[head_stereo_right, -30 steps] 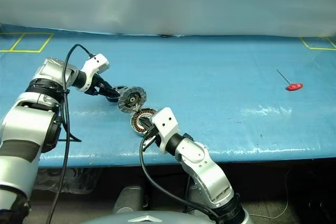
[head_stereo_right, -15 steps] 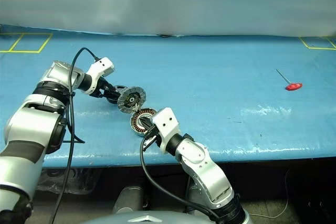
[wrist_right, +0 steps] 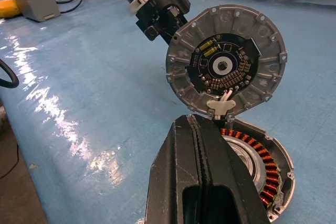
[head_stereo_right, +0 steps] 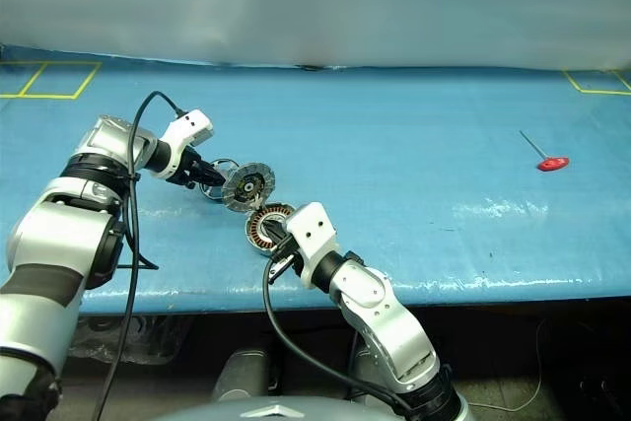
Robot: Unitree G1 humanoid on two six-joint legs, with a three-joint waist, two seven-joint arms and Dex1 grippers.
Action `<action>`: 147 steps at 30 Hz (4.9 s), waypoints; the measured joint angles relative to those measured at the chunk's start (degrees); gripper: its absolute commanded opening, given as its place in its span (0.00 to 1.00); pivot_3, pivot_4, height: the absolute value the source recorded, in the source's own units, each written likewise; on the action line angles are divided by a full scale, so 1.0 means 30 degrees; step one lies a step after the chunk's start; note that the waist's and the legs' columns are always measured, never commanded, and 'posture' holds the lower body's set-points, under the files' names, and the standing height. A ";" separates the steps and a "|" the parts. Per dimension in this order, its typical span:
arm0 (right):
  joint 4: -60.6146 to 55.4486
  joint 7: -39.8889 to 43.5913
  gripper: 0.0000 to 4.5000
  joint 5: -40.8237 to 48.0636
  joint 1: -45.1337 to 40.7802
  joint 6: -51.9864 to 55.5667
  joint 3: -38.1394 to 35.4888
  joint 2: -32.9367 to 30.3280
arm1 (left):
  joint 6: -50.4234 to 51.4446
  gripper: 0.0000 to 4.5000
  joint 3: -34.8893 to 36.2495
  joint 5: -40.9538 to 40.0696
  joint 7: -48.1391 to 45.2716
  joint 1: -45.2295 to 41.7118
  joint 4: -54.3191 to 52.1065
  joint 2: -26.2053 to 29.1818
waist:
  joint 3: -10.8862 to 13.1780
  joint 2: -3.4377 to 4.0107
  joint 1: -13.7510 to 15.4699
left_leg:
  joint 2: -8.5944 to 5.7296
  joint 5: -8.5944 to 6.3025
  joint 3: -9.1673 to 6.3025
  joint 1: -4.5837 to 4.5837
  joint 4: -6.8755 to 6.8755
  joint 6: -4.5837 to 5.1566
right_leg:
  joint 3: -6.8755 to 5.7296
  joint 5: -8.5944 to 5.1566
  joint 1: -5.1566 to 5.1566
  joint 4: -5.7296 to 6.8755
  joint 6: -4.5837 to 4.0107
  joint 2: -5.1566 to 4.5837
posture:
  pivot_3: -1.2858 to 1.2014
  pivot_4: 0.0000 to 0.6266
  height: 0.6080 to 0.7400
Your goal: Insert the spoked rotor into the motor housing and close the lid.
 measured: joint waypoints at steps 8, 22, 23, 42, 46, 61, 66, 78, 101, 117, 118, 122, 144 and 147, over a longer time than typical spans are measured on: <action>-0.0006 0.0011 0.00 -0.0079 -0.0010 0.0000 -0.0057 -0.0009 | -0.0053 0.31 0.0007 -0.0010 0.0049 -0.0001 0.0000 0.0035 | 0.0000 0.0000 -0.0002 | 0.0000 0.0000 -0.0001 0.0000 0.0001 0.0000 | 0.0000 0.0000 0.0000 0.0002 0.0000 0.0000 | 0.52 0.24 1.00; 0.0006 0.0301 0.00 -0.0062 -0.0347 0.0028 -0.0154 -0.0105 | -0.0570 0.31 0.0661 -0.0439 -0.1856 -0.0202 -0.1249 0.3036 | 0.0001 -0.0002 -0.0040 | 0.0003 0.0000 -0.0003 -0.0003 -0.0005 0.0000 | -0.0001 -0.0004 -0.0009 0.0003 -0.0009 0.0001 | 0.52 0.24 1.00; 0.0010 0.0351 0.00 -0.0057 -0.0354 0.0046 -0.0168 -0.0139 | -0.0733 0.31 0.0773 -0.0499 -0.2031 -0.0162 -0.1590 0.3348 | 0.0001 -0.0002 -0.0037 | 0.0003 0.0000 -0.0002 -0.0003 -0.0006 -0.0001 | 0.0000 -0.0008 -0.0008 0.0003 -0.0016 -0.0001 | 0.52 0.24 1.00; 0.0327 0.0994 0.00 0.0141 -0.0259 0.0245 -0.1001 -0.1045 | 0.3883 0.31 1.0224 -1.0738 -0.0298 1.1275 -2.6553 0.6116 | 0.0001 -0.0002 0.0013 | 0.0005 0.0040 0.0025 0.0090 -0.0009 -0.0032 | 0.0014 -0.0056 0.0063 0.0018 -0.0087 -0.0030 | 0.52 0.24 1.00; 0.0331 0.1010 0.00 0.0146 -0.0087 0.0252 -0.1280 -0.1274 | 0.5184 0.31 1.1460 -1.2662 0.1911 1.2581 -2.9886 0.5054 | 0.0002 -0.0001 0.0008 | 0.0005 0.0072 0.0026 0.0178 -0.0037 -0.0053 | 0.0026 -0.0056 0.0118 0.0037 -0.0087 -0.0025 | 0.52 0.24 1.00; 0.0615 0.2072 0.00 0.0424 0.1333 -0.2470 -0.4018 -0.2919 | 0.8839 0.31 0.9126 -1.5644 1.0834 1.8854 -3.7270 -0.0185 | 0.0000 -0.0001 0.0019 | -0.0007 0.0071 0.0019 0.0265 -0.0083 -0.0055 | 0.0041 -0.0062 0.0191 0.0001 -0.0096 -0.0016 | 0.52 0.24 1.00; 0.2713 0.2588 0.00 0.0505 0.1378 -0.5396 -0.5238 -0.2911 | 0.8636 0.31 0.7572 -1.5012 1.2758 2.0893 -3.8012 -0.0757 | 0.0002 0.0011 0.0020 | -0.0020 0.0069 0.0020 0.0283 -0.0091 -0.0057 | 0.0055 -0.0063 0.0193 -0.0009 -0.0096 -0.0021 | 0.52 0.24 1.00; 0.5245 0.5446 0.00 0.1252 0.1305 -0.7055 -0.5438 -0.3264 | 0.2401 0.31 0.3782 -1.0419 1.5071 2.5130 -3.6744 -0.2673 | 0.0004 0.0033 0.0030 | -0.0021 0.0066 0.0044 0.0252 -0.0144 -0.0059 | 0.0081 -0.0071 0.0054 -0.0018 -0.0109 -0.0022 | 0.52 0.24 1.00; 0.5568 0.5883 0.00 0.1159 0.1425 -0.7440 -0.5157 -0.2678 | 0.9751 0.31 0.5669 -1.3892 1.5429 2.0691 -3.5501 -0.2379 | 0.0014 0.0041 0.0028 | -0.0042 0.0060 0.0040 0.0240 -0.0160 -0.0067 | 0.0071 -0.0073 0.0049 -0.0031 -0.0107 -0.0039 | 0.52 0.24 1.00; 0.8124 0.8158 0.00 0.0889 0.0176 -0.8275 -0.4014 -0.3328 | 1.3483 0.31 0.5679 -1.5075 1.5584 1.9641 -3.5531 -0.1574 | 0.0023 0.0037 0.0048 | -0.0050 0.0060 0.0029 0.0239 -0.0184 -0.0067 | 0.0075 -0.0080 0.0049 -0.0034 -0.0120 -0.0035 | 0.52 0.24 1.00; 0.8248 0.8195 0.00 0.0872 0.0169 -0.8309 -0.3973 -0.3308 | 1.3630 0.31 0.5679 -1.5095 1.5584 1.9453 -3.5530 -0.1566 | 0.0023 0.0037 0.0042 | -0.0052 0.0061 0.0030 0.0237 -0.0185 -0.0067 | 0.0076 -0.0080 0.0056 -0.0033 -0.0119 -0.0035 | 0.52 0.24 1.00; 0.8362 0.8242 0.00 0.0827 0.0169 -0.8350 -0.3883 -0.3170 | 1.3839 0.31 0.5670 -1.5152 1.5571 1.9025 -3.5521 -0.1387 | 0.0023 0.0037 0.0014 | -0.0052 0.0061 0.0036 0.0237 -0.0188 -0.0067 | 0.0080 -0.0080 0.0060 -0.0033 -0.0119 -0.0035 | 0.52 0.24 1.00; 0.8477 0.7549 0.00 0.0089 0.0178 -0.8730 -0.3699 -0.2433 | 1.4863 0.31 0.5297 -1.5380 1.5383 1.8513 -3.5096 -0.0618 | 0.0025 0.0038 0.0017 | -0.0052 0.0060 0.0039 0.0244 -0.0220 -0.0068 | 0.0081 -0.0086 0.0048 -0.0038 -0.0129 -0.0037 | 0.52 0.24 1.00; 0.8478 0.7520 0.00 0.0076 0.0178 -0.8731 -0.3694 -0.2420 | 1.4945 0.31 0.5302 -1.5392 1.5331 1.8491 -3.5096 -0.0587 | 0.0025 0.0038 0.0016 | -0.0052 0.0060 0.0039 0.0244 -0.0221 -0.0068 | 0.0081 -0.0086 0.0047 -0.0038 -0.0130 -0.0037 | 0.52 0.24 1.00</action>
